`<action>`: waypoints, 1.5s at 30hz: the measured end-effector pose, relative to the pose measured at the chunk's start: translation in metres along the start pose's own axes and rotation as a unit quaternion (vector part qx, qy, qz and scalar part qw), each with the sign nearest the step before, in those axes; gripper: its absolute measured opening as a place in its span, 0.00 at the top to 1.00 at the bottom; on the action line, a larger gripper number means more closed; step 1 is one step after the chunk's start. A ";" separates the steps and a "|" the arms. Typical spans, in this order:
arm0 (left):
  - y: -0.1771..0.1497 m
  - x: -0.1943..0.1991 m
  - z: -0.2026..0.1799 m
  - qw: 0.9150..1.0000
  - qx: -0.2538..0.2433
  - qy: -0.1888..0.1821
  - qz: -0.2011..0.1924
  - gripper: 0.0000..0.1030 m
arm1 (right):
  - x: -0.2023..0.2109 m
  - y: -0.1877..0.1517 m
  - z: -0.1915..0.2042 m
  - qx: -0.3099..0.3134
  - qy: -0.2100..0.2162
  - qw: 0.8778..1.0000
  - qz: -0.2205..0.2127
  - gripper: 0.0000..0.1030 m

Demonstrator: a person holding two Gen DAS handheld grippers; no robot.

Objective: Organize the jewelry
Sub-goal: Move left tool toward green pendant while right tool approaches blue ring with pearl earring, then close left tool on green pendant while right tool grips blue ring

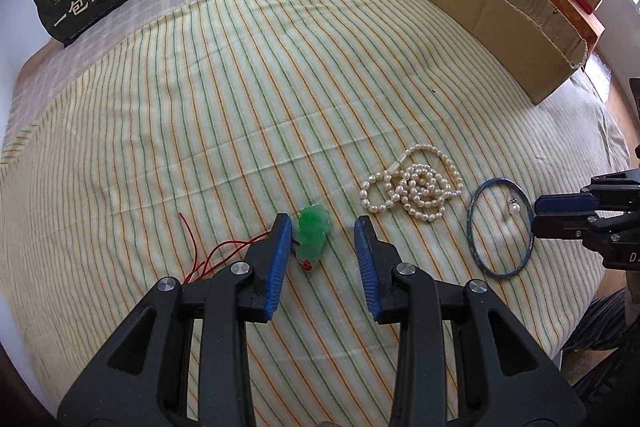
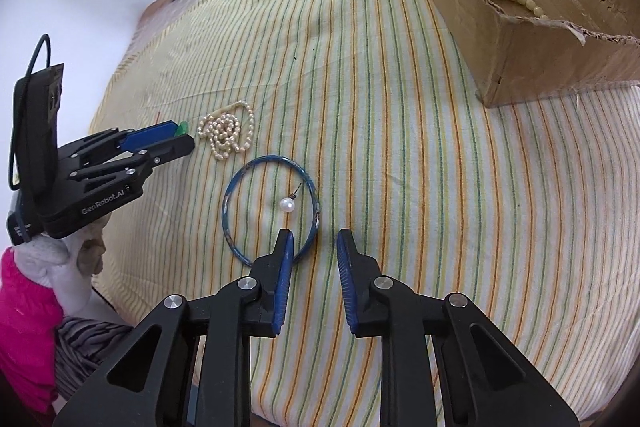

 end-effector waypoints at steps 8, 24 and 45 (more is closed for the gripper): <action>0.003 -0.006 0.005 1.000 -0.003 -0.002 0.001 0.68 | -0.007 0.006 0.005 0.021 -0.041 0.999 0.002 0.86; -0.006 -0.002 -0.001 1.000 -0.008 0.011 -0.006 0.87 | -0.007 0.017 0.011 0.065 -0.096 0.993 -0.017 0.96; 0.003 0.076 0.020 0.995 0.048 -0.013 -0.090 0.88 | 0.045 0.010 0.037 0.137 -0.122 0.979 -0.091 0.98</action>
Point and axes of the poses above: each gripper's, at about its wrist camera, not at the fingertips, and x roughly against the way its jaws point, z to its left, y to its top, the point moved 10 cm from there along -x, roughly the way its jaws point, and after that the axes turned 11 degrees about z, right-handed, at the moved point
